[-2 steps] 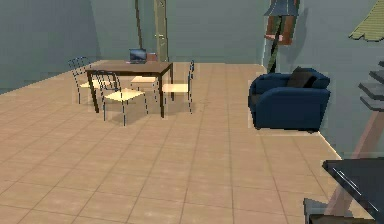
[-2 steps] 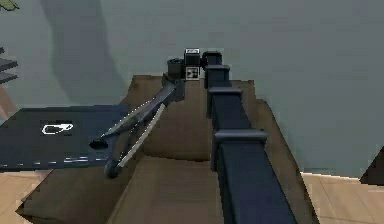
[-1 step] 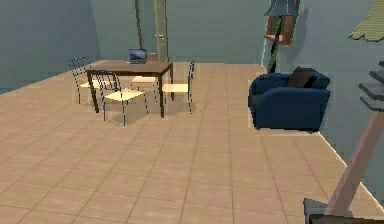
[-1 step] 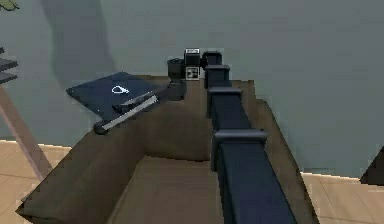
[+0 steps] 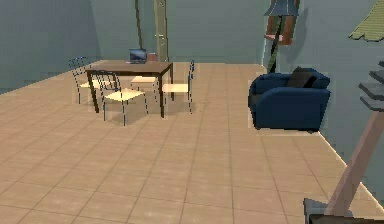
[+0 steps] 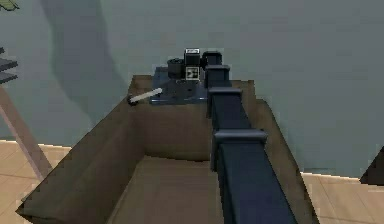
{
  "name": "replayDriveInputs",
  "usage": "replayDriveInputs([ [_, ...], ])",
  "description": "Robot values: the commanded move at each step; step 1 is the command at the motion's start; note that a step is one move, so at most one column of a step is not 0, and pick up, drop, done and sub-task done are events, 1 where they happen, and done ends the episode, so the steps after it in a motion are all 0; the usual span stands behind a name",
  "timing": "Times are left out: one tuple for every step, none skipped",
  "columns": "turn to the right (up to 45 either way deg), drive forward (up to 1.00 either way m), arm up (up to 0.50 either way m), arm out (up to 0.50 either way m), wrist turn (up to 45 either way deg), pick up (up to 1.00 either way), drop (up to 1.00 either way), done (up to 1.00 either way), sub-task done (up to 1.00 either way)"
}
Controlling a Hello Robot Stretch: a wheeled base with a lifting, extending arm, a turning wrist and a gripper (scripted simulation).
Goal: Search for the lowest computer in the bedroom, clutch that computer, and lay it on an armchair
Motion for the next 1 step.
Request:
replayDriveInputs([
  [0.0, 0.00, 0.00, 0.00, 36.0, 0.00, 0.00, 0.00, 0.00],
])
